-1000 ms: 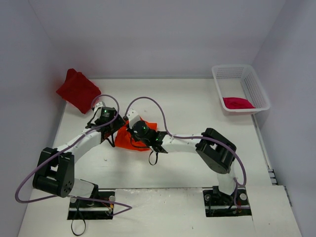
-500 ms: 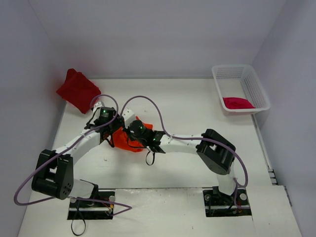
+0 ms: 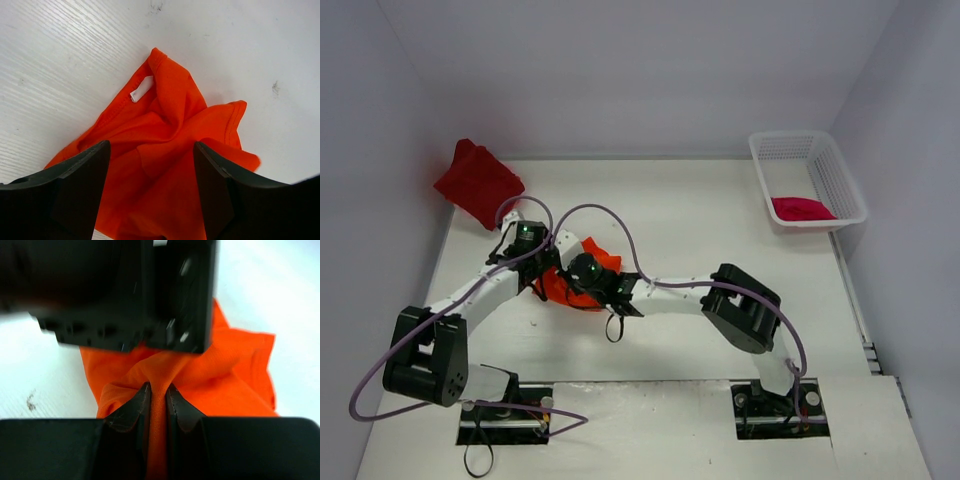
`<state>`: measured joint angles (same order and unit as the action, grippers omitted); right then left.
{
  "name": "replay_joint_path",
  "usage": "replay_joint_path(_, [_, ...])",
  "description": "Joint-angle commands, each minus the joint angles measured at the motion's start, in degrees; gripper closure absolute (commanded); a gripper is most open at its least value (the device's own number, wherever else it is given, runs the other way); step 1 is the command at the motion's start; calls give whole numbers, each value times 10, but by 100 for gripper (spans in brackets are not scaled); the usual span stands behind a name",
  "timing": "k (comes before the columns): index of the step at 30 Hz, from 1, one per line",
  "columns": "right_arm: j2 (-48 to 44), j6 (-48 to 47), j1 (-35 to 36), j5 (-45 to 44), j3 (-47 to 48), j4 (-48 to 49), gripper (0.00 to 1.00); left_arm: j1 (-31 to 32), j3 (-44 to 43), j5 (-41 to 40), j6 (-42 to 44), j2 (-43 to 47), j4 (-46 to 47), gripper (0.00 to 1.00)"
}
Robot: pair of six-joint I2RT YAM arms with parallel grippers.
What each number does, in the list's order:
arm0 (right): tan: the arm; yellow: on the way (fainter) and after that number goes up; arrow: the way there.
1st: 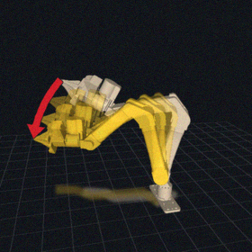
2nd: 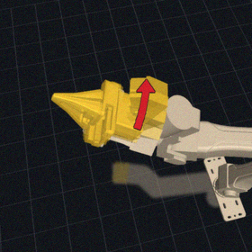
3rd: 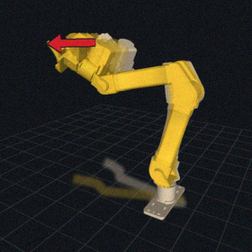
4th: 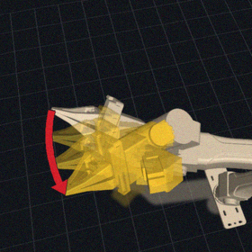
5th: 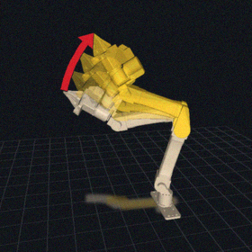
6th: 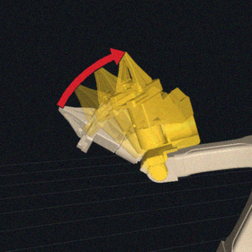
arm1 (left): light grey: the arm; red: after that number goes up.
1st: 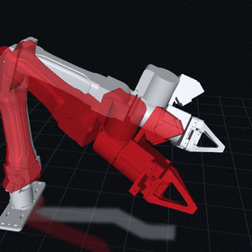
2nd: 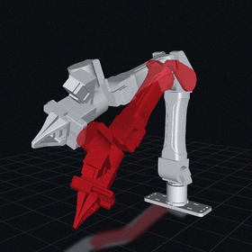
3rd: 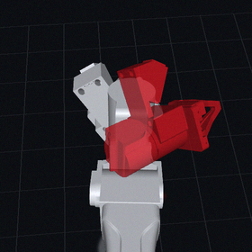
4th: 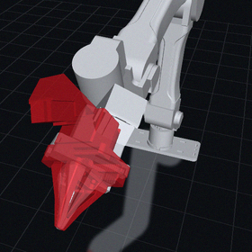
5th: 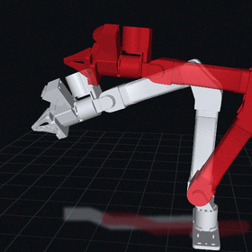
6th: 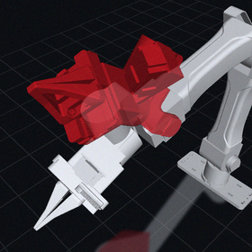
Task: Fold and stack the t-shirts
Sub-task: Smooth out wrinkles on the folded tshirt
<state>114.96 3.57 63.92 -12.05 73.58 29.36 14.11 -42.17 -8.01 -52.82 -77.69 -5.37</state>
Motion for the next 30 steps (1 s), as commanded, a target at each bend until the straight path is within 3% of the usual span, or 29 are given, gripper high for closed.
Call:
replay_joint_path(1, [7, 13, 16, -1, 29, 42, 98, -14, -4, -3, 8, 32, 11, 39])
replay_joint_path(4, [18, 22, 20, 0, 27, 45, 95, -23, -5, 2, 13, 37, 9, 38])
replay_joint_path(7, [22, 33, 23, -2, 20, 48, 52, -25, -5, 1, 17, 40, 7, 38])
replay_joint_path(8, [22, 33, 23, -4, 17, 51, 22, -27, -6, 2, 18, 40, 7, 39])
replay_joint_path(11, [16, 25, 25, -19, 12, 44, 1, -28, -5, 5, 17, 40, 8, 38])
replay_joint_path(15, [-42, -16, 17, -61, -12, 25, 0, -28, -10, 9, 16, 40, 8, 38])
replay_joint_path(30, [-218, -22, -16, -88, -116, -1, 0, -27, -51, 14, 17, 71, -33, 38])
